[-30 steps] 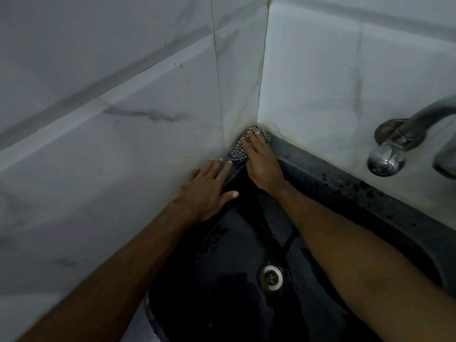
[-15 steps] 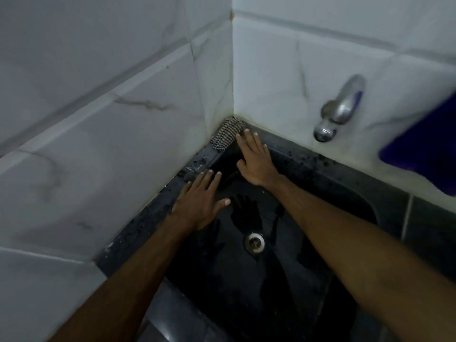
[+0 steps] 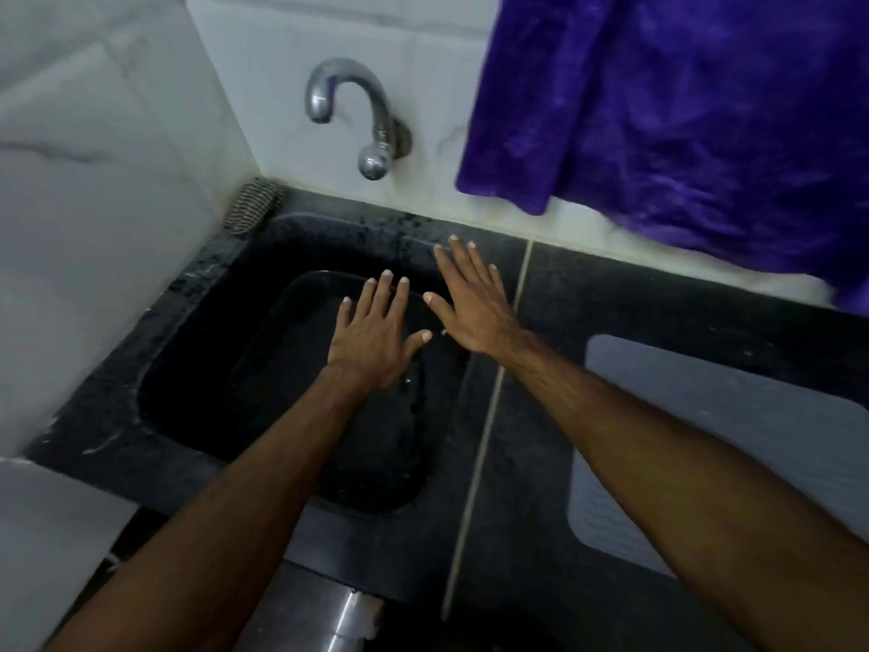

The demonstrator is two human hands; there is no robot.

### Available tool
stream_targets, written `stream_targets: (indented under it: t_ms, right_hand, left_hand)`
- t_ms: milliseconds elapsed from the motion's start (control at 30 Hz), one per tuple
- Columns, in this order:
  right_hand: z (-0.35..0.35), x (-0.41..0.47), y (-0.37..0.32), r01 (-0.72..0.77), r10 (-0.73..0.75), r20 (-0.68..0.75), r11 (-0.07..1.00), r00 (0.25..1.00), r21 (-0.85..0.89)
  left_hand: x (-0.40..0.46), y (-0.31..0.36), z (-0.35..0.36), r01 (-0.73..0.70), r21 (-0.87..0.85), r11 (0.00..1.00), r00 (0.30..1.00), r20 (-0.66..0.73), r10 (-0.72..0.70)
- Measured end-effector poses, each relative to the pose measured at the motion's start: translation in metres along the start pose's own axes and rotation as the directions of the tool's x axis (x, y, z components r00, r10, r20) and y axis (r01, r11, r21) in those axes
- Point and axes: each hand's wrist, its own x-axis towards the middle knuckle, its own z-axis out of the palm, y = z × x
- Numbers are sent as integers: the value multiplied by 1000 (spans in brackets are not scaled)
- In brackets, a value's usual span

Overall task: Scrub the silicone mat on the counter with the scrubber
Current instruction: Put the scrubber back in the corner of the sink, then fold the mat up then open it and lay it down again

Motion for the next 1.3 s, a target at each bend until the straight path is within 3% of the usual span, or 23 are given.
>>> stream_targets:
  t_ms: [300, 600, 733, 833, 900, 1167, 1300]
  right_hand:
    - [-72, -151, 133, -234, 233, -70, 972, 970, -6]
    - [-98, -280, 244, -497, 506, -154, 862, 849, 95]
    - [-103, -331, 280, -635, 655, -286, 753, 700, 170]
    - [-107, -365, 304, -740, 749, -305, 651, 589, 170]
    - [-107, -382, 314, -789, 789, -297, 595, 538, 153]
    - [-102, -399, 326, -852, 903, -189, 427, 385, 302]
    - [-100, -400, 338, -847, 942, -153, 336, 299, 412]
  left_hand:
    - [-7, 172, 25, -146, -51, 988, 989, -29, 144]
    - [-29, 288, 71, -265, -140, 954, 959, 70, 276]
    - [-39, 298, 83, -49, -196, 979, 992, 105, 70]
    - [-41, 286, 85, 136, -235, 962, 990, 63, -125]
    - [-41, 275, 89, 235, -267, 935, 971, 118, -210]
    - [-30, 263, 100, 374, -388, 843, 921, 264, -287]
    - [-21, 263, 95, 517, -444, 732, 855, 321, -408]
